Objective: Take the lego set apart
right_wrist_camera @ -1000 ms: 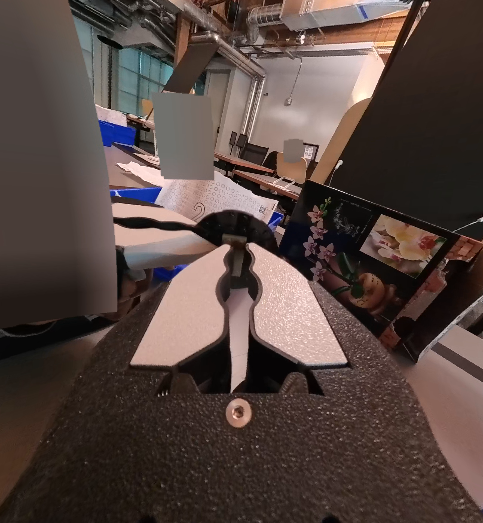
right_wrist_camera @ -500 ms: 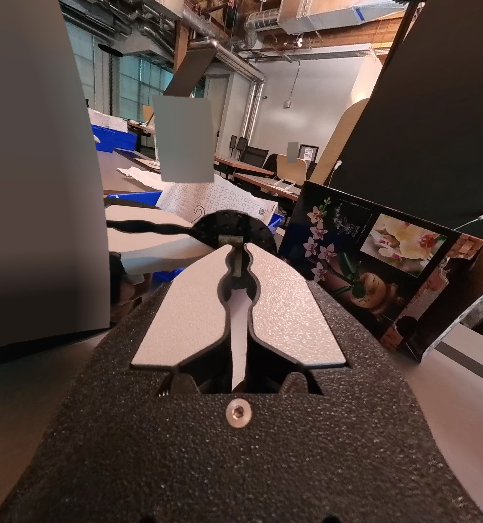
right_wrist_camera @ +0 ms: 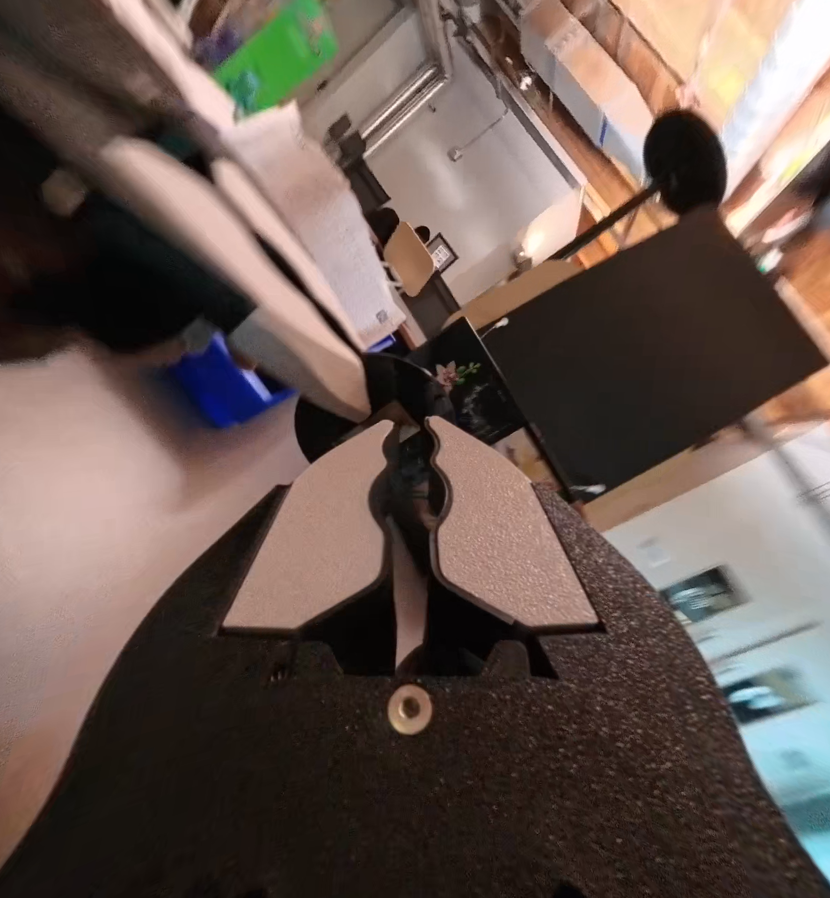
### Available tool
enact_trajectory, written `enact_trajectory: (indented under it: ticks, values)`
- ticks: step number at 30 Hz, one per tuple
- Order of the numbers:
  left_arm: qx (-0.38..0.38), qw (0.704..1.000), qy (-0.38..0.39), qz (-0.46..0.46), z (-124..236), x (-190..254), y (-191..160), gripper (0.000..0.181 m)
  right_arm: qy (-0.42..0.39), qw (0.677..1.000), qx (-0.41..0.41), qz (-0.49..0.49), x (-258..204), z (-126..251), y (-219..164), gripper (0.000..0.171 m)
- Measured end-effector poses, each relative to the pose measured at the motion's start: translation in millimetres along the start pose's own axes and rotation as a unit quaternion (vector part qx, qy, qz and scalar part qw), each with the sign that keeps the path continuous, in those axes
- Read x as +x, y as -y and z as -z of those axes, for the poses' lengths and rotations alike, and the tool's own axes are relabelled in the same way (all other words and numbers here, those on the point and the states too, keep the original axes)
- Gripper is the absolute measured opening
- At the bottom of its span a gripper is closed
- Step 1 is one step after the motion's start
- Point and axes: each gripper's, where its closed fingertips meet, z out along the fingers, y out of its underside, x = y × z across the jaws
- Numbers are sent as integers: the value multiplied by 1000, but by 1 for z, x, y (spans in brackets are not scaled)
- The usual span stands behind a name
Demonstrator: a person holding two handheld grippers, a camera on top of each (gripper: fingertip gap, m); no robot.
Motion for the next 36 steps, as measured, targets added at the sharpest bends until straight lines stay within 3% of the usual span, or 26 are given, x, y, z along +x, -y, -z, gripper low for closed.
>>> enact_trajectory:
  ticks: [2, 4, 7, 14, 36]
  values:
    - [-41, 996, -41, 63, 0, -1, -5, 4, 0, 996, -8, 84, -8, -1, 0, 4]
    - [-77, 994, -55, 63, 3, -2, -7, 4, 5, 995, -15, 99, -11, -2, 0, 3]
    - [-122, 991, -58, 17, 7, -3, -7, 4, 13, 999, -11, 51, -10, -3, 0, 11]
    - [-179, 981, -80, -8, 9, 0, 2, 4, 25, 1000, 13, -11, -7, 1, 5, 6]
    - [-190, 977, -95, 22, 12, 3, 7, 5, 29, 999, 14, -27, -5, 3, 9, 2]
